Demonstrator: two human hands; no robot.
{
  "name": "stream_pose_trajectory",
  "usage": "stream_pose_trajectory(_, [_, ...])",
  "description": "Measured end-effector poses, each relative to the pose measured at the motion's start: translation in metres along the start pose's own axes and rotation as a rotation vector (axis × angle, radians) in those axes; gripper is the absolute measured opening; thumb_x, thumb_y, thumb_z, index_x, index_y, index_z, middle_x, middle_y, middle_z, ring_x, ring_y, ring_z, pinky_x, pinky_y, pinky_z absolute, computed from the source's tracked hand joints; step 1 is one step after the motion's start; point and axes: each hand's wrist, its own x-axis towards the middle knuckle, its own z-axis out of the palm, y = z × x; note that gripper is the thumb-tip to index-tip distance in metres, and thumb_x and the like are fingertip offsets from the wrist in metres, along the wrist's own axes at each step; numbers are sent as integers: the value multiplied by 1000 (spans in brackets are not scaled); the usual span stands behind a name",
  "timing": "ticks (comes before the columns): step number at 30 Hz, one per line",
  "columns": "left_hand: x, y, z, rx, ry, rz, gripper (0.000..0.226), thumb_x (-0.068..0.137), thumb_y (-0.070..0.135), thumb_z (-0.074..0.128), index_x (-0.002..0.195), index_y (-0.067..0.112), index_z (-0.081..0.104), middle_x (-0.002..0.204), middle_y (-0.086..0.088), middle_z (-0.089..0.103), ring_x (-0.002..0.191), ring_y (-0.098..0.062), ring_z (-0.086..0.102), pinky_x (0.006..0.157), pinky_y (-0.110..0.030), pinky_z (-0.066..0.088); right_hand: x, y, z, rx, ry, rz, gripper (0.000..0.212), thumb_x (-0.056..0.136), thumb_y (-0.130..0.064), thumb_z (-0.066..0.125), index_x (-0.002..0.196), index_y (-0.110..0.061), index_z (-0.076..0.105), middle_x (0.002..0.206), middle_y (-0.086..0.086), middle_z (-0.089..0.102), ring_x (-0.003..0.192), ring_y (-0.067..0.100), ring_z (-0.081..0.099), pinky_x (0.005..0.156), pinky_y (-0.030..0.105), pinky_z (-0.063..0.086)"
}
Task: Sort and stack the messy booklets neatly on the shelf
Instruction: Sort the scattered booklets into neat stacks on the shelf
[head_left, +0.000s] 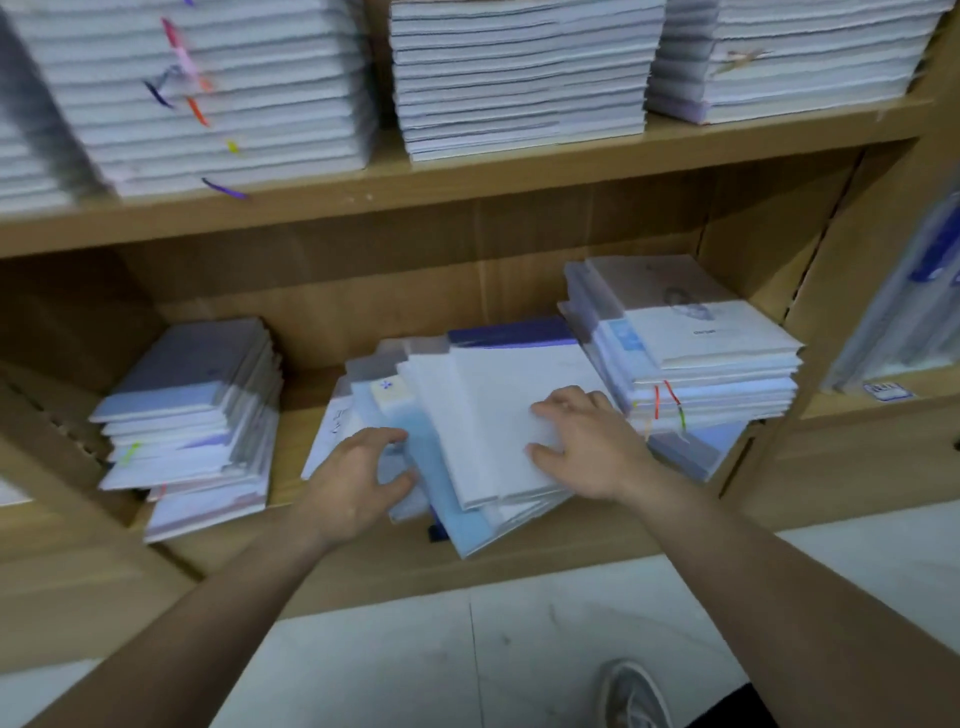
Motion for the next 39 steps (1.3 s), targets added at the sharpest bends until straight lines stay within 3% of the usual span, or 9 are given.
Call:
stream_pose_trajectory(4, [1, -17, 7, -92, -28, -27, 52, 90, 36, 69, 138, 22, 53, 137, 3, 55, 118, -12, 54, 89, -15, 36, 16, -13, 6, -28, -47, 20, 65, 94, -61, 45, 153, -37, 29, 158, -7, 21, 143, 26, 20, 115, 41, 24])
stream_pose_trajectory(9, [14, -24, 12, -125, 8, -1, 59, 88, 50, 65, 140, 27, 50, 139, 7, 49, 129, -14, 44, 106, -33, 42, 29, -8, 5, 1, -79, 118, 78, 87, -75, 44, 154, -44, 20, 163, -6, 8, 148, 28, 8, 121, 43, 15])
stream_pose_trajectory(14, [24, -11, 20, -81, 39, 41, 76, 89, 59, 59, 152, 26, 32, 150, 8, 38, 137, -13, 29, 112, -30, 29, 32, 3, 7, 0, -51, 240, 85, 87, -78, 41, 157, -38, 14, 164, -2, 4, 150, 31, 3, 121, 45, 13])
stream_pose_trajectory(18, [30, 2, 30, -132, 16, 16, 89, 87, 67, 53, 156, 27, 15, 152, 8, 34, 140, -11, 16, 113, -35, 30, 36, 3, 6, 8, -82, 229, 83, 88, -76, 40, 157, -40, 11, 165, -7, 2, 151, 32, 2, 122, 45, 11])
stream_pose_trajectory(22, [32, 4, 36, -161, -8, -21, 95, 83, 73, 51, 156, 28, 11, 152, 9, 31, 142, -12, 7, 113, -39, 30, 38, 11, 6, 1, -87, 183, 82, 87, -76, 42, 157, -43, 13, 166, -12, 3, 151, 30, 4, 123, 44, 10])
stream_pose_trajectory(26, [31, 13, 40, -184, -16, -18, 95, 79, 76, 53, 153, 29, 16, 155, 10, 27, 145, -12, 9, 116, -42, 29, 32, 11, 3, -28, -120, 129, 78, 91, -72, 41, 157, -43, 11, 167, -17, -2, 152, 30, 2, 123, 44, 10])
stream_pose_trajectory(30, [30, 30, 48, -268, -16, -67, 89, 74, 76, 60, 142, 33, 22, 145, 10, 33, 136, -14, 30, 113, -47, 37, 22, 10, 9, -80, -117, 96, 73, 95, -71, 30, 157, -43, 4, 166, -17, -9, 153, 31, -4, 122, 49, 6])
stream_pose_trajectory(34, [33, 44, 58, -273, 34, -148, 110, 62, 90, 53, 143, 22, 21, 144, 2, 35, 135, -25, 35, 108, -54, 39, 17, 8, 18, -65, -49, 71, 75, 90, -77, 23, 157, -45, 8, 167, -16, -4, 152, 27, -2, 121, 51, 6])
stream_pose_trajectory(39, [35, 49, 68, -221, 58, -171, 109, 76, 73, 61, 153, 17, 7, 159, -2, 20, 146, -26, 20, 117, -55, 26, 7, 22, 11, 92, 42, 20, 90, 75, -78, 29, 153, -33, 33, 164, -9, 21, 149, 18, 20, 122, 33, 17])
